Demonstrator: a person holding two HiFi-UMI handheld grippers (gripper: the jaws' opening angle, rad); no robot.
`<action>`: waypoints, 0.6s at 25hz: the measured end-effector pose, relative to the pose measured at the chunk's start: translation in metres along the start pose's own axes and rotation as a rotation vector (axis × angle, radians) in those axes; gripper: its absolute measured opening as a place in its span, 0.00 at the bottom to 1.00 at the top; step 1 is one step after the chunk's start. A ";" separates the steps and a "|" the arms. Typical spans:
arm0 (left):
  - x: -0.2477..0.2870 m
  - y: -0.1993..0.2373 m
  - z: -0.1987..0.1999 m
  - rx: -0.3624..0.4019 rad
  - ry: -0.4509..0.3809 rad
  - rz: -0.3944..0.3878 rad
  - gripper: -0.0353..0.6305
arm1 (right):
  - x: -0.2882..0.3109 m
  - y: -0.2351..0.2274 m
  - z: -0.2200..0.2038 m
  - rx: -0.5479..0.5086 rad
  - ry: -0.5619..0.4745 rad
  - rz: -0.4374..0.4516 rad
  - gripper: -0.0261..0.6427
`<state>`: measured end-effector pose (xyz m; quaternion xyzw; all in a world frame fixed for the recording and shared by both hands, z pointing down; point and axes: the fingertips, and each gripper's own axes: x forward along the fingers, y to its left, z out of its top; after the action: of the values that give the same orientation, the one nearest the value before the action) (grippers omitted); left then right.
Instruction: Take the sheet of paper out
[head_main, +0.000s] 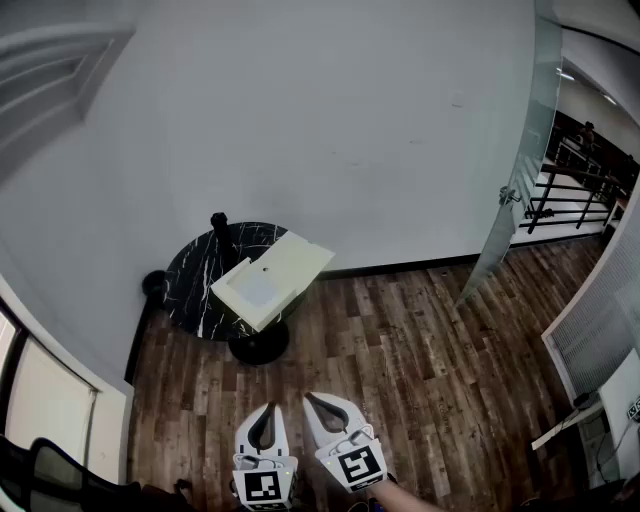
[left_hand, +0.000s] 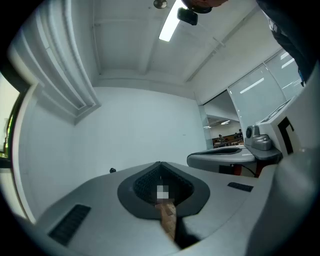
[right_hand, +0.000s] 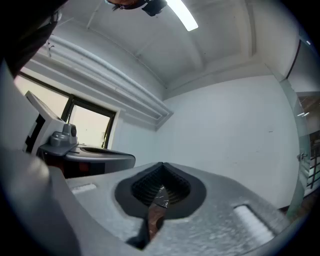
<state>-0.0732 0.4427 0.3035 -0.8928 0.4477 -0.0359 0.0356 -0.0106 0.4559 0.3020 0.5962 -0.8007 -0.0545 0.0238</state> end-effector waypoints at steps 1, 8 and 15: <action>0.002 0.003 -0.001 -0.002 -0.003 -0.005 0.06 | 0.003 -0.003 -0.002 0.023 0.006 -0.020 0.03; 0.041 0.028 -0.018 -0.038 -0.009 -0.018 0.06 | 0.047 -0.018 -0.022 0.067 0.070 -0.009 0.04; 0.079 0.086 -0.039 -0.087 0.018 -0.059 0.06 | 0.118 -0.013 -0.039 0.027 0.133 0.026 0.04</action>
<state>-0.0982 0.3268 0.3368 -0.9060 0.4224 -0.0256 -0.0084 -0.0282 0.3374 0.3365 0.5883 -0.8056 -0.0035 0.0696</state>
